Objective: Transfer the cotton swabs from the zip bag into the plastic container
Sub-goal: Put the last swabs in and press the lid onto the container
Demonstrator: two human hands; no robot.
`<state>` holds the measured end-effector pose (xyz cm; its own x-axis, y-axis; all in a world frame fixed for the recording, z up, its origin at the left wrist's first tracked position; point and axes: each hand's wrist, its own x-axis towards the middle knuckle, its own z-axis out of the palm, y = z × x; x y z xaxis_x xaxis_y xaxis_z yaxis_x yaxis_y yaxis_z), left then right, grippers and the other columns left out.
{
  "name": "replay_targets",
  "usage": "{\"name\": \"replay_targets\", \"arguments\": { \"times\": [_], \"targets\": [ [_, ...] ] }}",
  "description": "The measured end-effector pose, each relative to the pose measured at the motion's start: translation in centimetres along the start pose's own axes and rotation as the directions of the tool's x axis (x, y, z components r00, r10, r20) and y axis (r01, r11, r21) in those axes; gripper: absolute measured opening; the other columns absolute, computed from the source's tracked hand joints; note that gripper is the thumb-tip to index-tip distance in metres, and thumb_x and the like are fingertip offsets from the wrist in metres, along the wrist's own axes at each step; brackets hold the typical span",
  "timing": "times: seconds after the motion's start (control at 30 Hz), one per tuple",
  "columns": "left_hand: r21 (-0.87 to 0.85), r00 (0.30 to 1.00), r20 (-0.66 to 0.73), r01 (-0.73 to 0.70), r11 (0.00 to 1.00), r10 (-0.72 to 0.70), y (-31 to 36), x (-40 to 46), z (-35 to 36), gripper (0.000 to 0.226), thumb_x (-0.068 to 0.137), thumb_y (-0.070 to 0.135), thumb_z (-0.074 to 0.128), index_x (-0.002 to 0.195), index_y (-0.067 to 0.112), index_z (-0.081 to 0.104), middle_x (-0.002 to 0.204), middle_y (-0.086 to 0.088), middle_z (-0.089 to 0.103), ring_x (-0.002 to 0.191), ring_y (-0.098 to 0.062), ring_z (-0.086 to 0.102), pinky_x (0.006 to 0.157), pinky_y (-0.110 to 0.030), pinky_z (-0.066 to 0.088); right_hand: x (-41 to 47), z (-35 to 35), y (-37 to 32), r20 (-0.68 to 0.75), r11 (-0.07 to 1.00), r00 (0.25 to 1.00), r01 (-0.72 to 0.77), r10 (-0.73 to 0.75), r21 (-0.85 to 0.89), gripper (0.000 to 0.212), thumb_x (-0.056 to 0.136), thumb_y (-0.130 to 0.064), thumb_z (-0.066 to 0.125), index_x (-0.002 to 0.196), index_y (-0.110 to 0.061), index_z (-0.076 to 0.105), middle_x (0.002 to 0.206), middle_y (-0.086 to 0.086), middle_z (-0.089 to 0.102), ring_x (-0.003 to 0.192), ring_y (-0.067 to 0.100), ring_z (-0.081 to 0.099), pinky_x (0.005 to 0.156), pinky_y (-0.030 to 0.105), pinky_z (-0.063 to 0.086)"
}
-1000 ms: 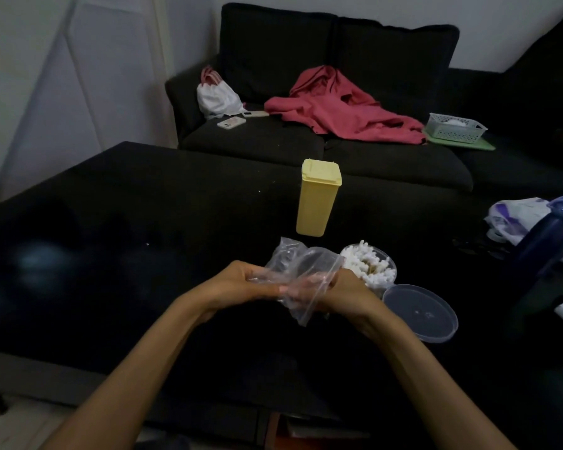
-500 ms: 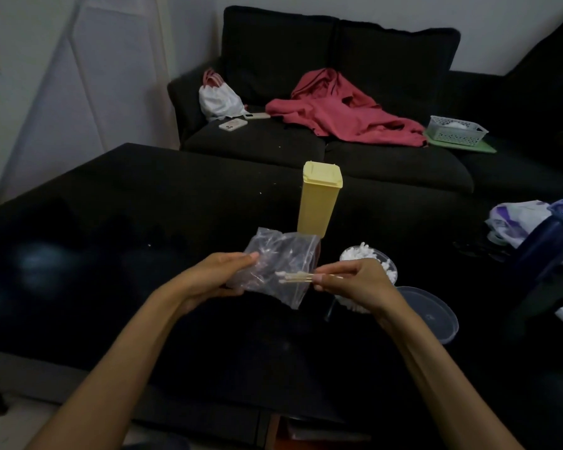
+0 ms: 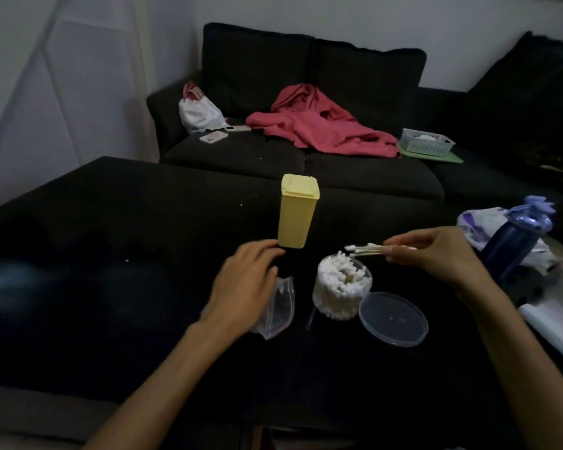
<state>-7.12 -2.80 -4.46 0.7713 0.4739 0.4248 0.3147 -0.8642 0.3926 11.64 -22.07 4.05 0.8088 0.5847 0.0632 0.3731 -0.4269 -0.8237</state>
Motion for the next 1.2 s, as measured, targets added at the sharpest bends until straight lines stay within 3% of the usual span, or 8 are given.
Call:
{"name": "replay_targets", "arguments": {
  "times": [0.1, 0.2, 0.4, 0.6, 0.87, 1.0, 1.07, 1.2],
  "targets": [
    [-0.01, 0.966, 0.168, -0.195, 0.981, 0.194, 2.4, 0.1, 2.9, 0.047, 0.101, 0.025, 0.037, 0.147, 0.028, 0.031, 0.156, 0.014, 0.021, 0.144, -0.003, 0.012, 0.111, -0.018, 0.012, 1.0, -0.3, -0.1, 0.075, 0.948, 0.996, 0.077, -0.056, -0.309, 0.01, 0.076, -0.015, 0.077, 0.085, -0.018, 0.076, 0.071, 0.0, 0.073, 0.067, 0.002, 0.065, 0.059, 0.008, 0.045],
    [0.016, 0.941, 0.273, -0.213, 0.977, 0.201, 3.2, 0.3, 5.0, 0.057, 0.099, 0.02, 0.038, 0.151, 0.022, 0.017, 0.159, 0.009, 0.014, 0.146, -0.005, 0.008, 0.115, -0.023, 0.01, 2.1, 0.0, -0.5, 0.112, 0.853, 0.984, 0.176, -0.139, -0.492, 0.01, 0.073, -0.018, 0.079, 0.082, -0.02, 0.078, 0.068, -0.003, 0.072, 0.065, 0.002, 0.062, 0.056, 0.01, 0.043],
    [0.013, 0.972, 0.17, -0.165, 0.986, 0.161, 4.1, 1.4, 5.1, 0.052, 0.095, 0.023, 0.042, 0.147, 0.022, 0.032, 0.152, 0.008, 0.034, 0.139, -0.008, 0.027, 0.111, -0.028, 0.023, 2.3, 1.8, -2.3, 0.321, 0.623, 0.904, 0.427, -0.281, -0.656, 0.01, 0.078, -0.015, 0.073, 0.083, -0.021, 0.078, 0.085, -0.004, 0.074, 0.08, 0.008, 0.067, 0.072, 0.022, 0.05],
    [0.023, 0.967, 0.18, -0.187, 0.982, 0.18, 3.9, 1.2, 4.9, 0.052, 0.096, 0.027, 0.04, 0.147, 0.023, 0.031, 0.152, 0.011, 0.032, 0.14, -0.008, 0.022, 0.11, -0.028, 0.024, 3.6, 3.6, -2.4, 0.449, 0.523, 0.878, 0.463, -0.164, -0.716, 0.011, 0.082, -0.016, 0.07, 0.092, -0.016, 0.074, 0.102, -0.002, 0.066, 0.088, 0.008, 0.062, 0.072, 0.021, 0.05],
    [-0.001, 0.965, 0.185, -0.189, 0.982, 0.186, 3.9, 1.2, 4.8, 0.052, 0.097, 0.028, 0.039, 0.148, 0.025, 0.029, 0.152, 0.012, 0.031, 0.139, -0.006, 0.021, 0.11, -0.025, 0.022, 6.3, 6.3, -1.3, 0.417, 0.556, 0.901, 0.288, 0.118, -0.78, 0.02, 0.073, -0.021, 0.079, 0.088, -0.014, 0.066, 0.106, 0.007, 0.066, 0.093, 0.019, 0.064, 0.083, 0.035, 0.056],
    [-0.058, 0.97, 0.17, -0.169, 0.984, 0.176, 4.2, 1.1, 4.7, 0.054, 0.096, 0.022, 0.042, 0.148, 0.025, 0.028, 0.153, 0.012, 0.028, 0.14, -0.003, 0.02, 0.111, -0.02, 0.018, 7.0, 4.5, -2.8, 0.511, 0.608, 0.768, 0.206, 0.385, -0.767, 0.03, 0.083, -0.021, 0.07, 0.113, -0.022, 0.068, 0.121, -0.002, 0.06, 0.102, 0.01, 0.057, 0.085, 0.025, 0.048],
    [-0.132, 0.972, 0.164, -0.147, 0.98, 0.168, 4.3, 1.1, 4.6, 0.058, 0.096, 0.019, 0.043, 0.15, 0.026, 0.023, 0.156, 0.013, 0.022, 0.142, -0.001, 0.016, 0.111, -0.015, 0.011, 7.1, 2.6, -3.1, 0.544, 0.726, 0.721, 0.081, 0.43, -0.682, 0.03, 0.085, -0.016, 0.068, 0.114, -0.023, 0.067, 0.119, -0.003, 0.062, 0.096, 0.006, 0.06, 0.079, 0.018, 0.049],
    [-0.191, 0.95, 0.223, -0.179, 0.965, 0.22, 4.9, 2.2, 4.5, 0.061, 0.099, 0.021, 0.037, 0.152, 0.027, 0.008, 0.159, 0.014, 0.009, 0.144, 0.001, 0.005, 0.111, -0.014, 0.001, 6.3, 0.5, -1.1, 0.484, 0.945, 0.817, -0.222, 0.314, -0.238, 0.021, 0.083, -0.009, 0.069, 0.104, -0.008, 0.071, 0.099, 0.006, 0.073, 0.081, 0.007, 0.07, 0.064, 0.014, 0.054]
  ]
}}
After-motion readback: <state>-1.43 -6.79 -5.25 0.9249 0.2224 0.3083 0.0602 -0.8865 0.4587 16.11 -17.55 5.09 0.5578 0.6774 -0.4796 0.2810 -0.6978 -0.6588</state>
